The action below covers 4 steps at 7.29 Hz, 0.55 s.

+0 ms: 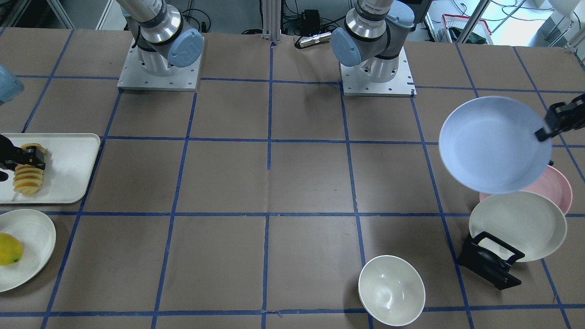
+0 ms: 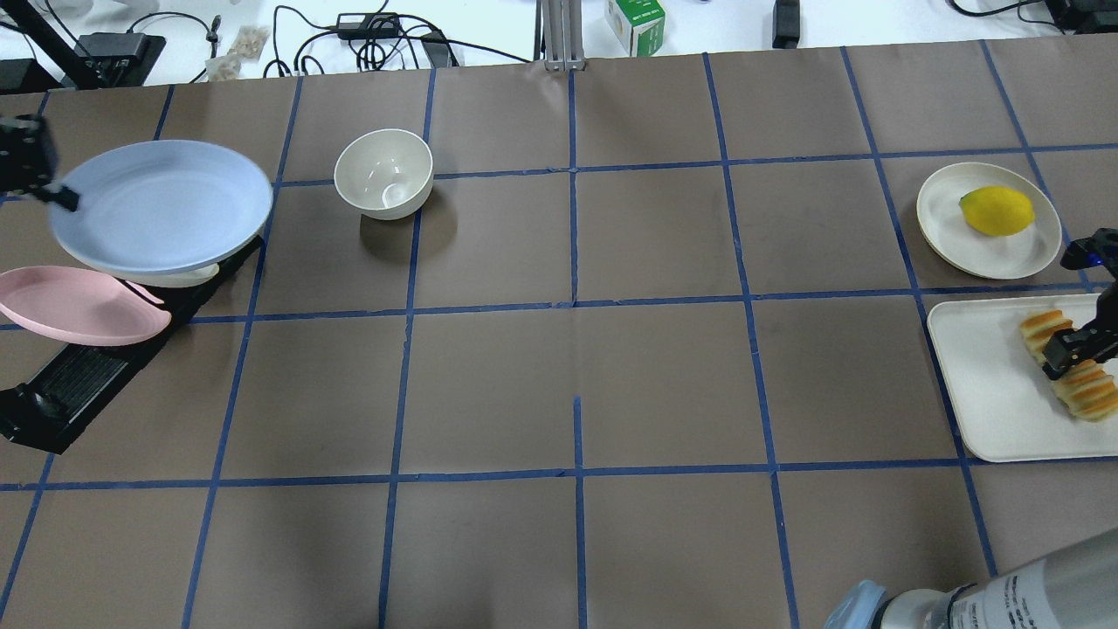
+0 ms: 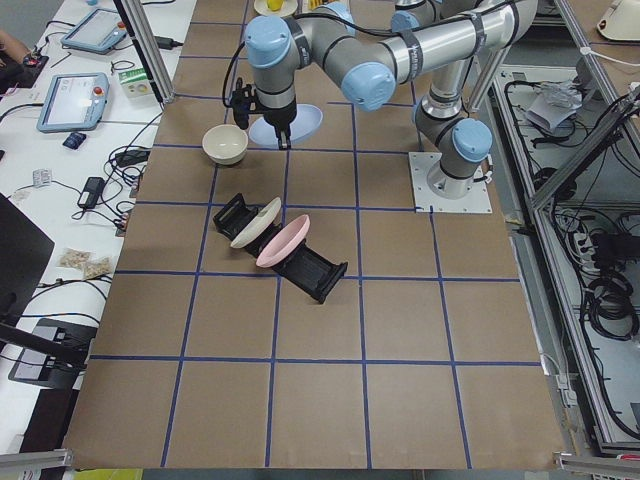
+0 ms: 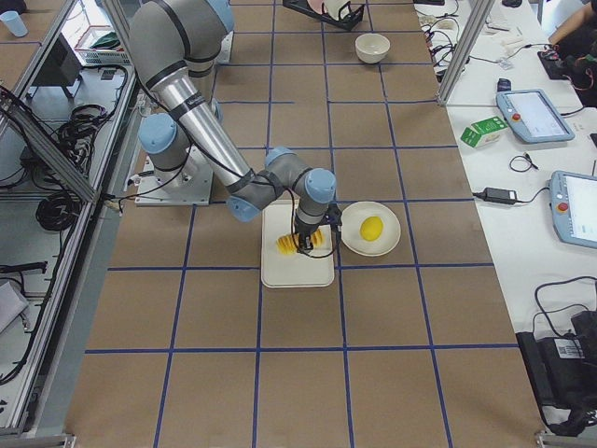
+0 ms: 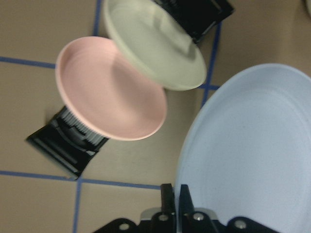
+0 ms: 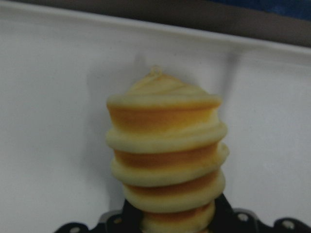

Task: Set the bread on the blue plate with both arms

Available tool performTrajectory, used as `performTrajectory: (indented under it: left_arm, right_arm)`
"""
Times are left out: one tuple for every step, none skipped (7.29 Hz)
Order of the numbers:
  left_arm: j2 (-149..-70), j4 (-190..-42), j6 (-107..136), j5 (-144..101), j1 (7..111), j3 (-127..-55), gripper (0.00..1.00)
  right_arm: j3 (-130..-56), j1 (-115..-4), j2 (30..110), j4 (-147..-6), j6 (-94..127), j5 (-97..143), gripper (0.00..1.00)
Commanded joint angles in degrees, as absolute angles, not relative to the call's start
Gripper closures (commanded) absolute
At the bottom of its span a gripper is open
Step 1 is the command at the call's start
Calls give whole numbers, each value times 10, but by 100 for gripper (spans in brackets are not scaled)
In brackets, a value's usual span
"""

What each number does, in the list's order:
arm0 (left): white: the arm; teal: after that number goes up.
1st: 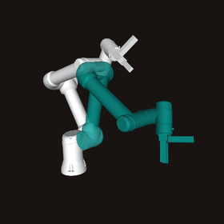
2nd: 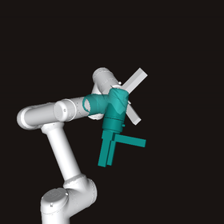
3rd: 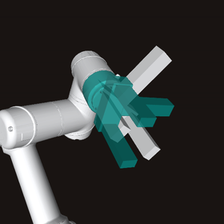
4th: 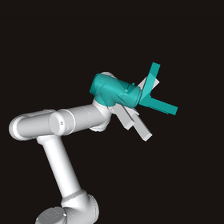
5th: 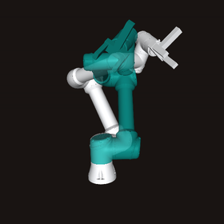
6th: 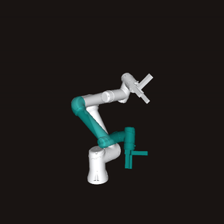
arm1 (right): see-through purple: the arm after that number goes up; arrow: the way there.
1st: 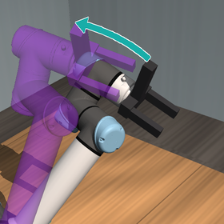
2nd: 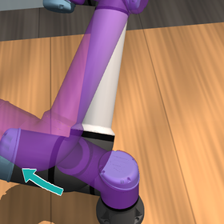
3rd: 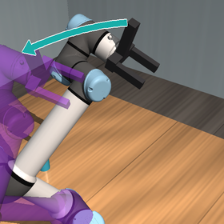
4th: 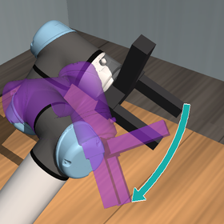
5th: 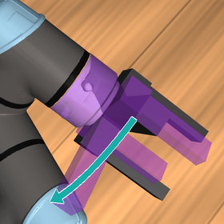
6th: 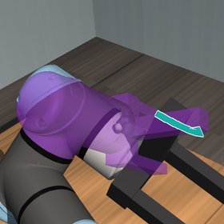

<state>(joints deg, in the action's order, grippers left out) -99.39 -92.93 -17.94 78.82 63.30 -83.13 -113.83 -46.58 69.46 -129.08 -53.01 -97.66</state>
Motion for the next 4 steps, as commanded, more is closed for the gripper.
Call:
performTrajectory:
  left_arm:
    - [-1029,-718,-63,723,747,-950,100]
    - [-1049,-621,-27,702,793,-994,100]
    - [-1068,-607,-13,654,815,-1008,100]
    - [-1084,-591,-11,648,843,-1011,100]
  right_arm:
    - [-1138,-466,700,-1288,-527,-977,65]
    - [-1137,-466,700,-1282,-526,-977,78]
    - [-1136,-466,703,-1273,-525,-977,90]
    - [-1136,-466,716,-1254,-525,-977,98]
